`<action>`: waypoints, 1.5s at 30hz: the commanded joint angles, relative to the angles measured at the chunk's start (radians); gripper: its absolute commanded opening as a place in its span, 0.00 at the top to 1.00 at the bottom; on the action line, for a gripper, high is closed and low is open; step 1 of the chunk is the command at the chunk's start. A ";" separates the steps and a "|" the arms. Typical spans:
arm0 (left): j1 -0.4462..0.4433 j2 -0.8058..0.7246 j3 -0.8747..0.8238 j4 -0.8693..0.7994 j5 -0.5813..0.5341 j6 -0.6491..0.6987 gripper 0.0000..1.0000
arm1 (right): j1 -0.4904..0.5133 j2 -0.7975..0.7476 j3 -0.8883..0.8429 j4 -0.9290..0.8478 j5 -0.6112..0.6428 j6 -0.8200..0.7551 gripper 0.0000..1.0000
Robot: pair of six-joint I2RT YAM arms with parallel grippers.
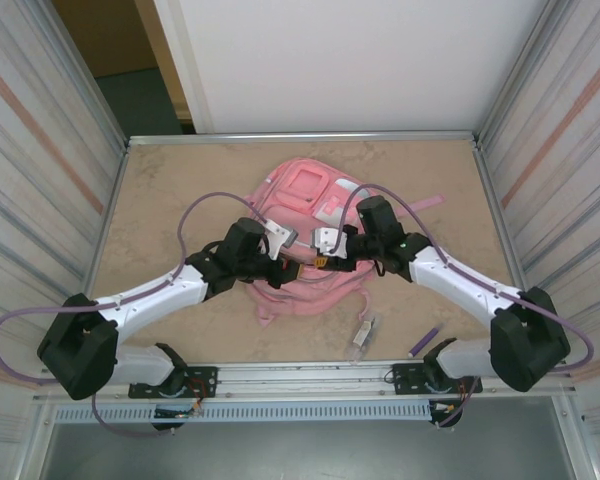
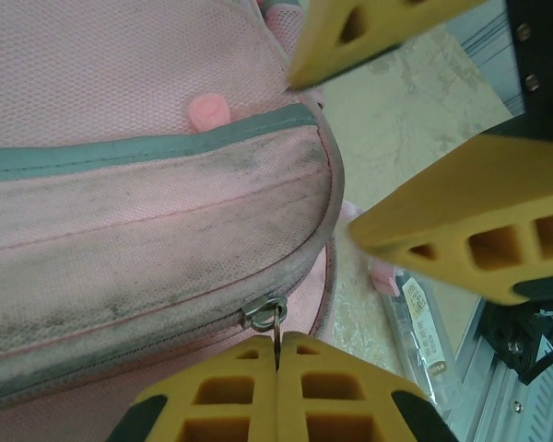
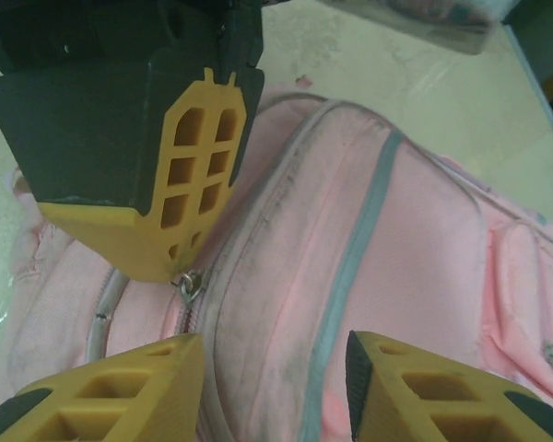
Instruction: Pack the student bag
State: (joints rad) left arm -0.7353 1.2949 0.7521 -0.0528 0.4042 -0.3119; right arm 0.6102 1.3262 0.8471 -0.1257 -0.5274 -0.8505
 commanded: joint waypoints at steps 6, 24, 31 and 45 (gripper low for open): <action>-0.010 -0.010 0.018 0.024 0.017 -0.004 1.00 | 0.052 0.091 0.030 -0.083 0.088 0.012 0.58; 0.208 -0.139 0.000 -0.262 -0.166 0.086 1.00 | -0.122 0.006 0.010 -0.155 0.062 -0.219 0.85; 0.140 -0.088 0.031 -0.136 0.107 0.084 1.00 | -0.119 -0.020 0.035 -0.124 -0.046 -0.027 0.68; -0.006 -0.024 0.087 -0.035 0.115 0.033 1.00 | -0.006 -0.077 -0.055 -0.011 -0.060 0.216 0.52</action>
State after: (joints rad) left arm -0.7238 1.2644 0.8040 -0.1734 0.4793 -0.2626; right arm 0.5728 1.2182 0.7860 -0.1314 -0.6430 -0.6800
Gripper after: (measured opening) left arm 0.046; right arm 0.480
